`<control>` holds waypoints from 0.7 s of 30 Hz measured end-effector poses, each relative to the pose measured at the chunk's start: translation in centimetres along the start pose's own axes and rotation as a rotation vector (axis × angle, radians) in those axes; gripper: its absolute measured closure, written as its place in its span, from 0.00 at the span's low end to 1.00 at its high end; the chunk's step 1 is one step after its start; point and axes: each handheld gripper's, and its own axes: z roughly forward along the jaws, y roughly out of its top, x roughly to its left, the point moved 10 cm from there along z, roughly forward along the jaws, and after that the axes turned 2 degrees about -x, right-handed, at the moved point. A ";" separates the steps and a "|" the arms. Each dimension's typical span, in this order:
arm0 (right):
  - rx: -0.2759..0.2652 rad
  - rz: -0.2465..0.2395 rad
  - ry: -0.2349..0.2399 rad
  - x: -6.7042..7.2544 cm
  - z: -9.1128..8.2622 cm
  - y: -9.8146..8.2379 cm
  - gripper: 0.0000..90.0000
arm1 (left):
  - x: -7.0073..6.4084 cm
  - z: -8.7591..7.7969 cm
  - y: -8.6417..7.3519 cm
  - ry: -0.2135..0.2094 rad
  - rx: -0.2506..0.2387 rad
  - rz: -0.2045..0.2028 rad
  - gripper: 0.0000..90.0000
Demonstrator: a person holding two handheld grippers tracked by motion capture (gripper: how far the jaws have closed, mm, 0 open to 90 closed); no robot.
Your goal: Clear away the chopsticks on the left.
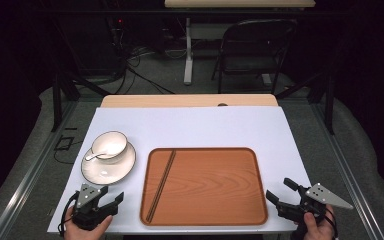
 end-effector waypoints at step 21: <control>0.003 -0.003 0.005 0.0 0.0 0.0 0.16 | 1.0 0.6 -0.3 0.028 -0.006 -0.011 0.38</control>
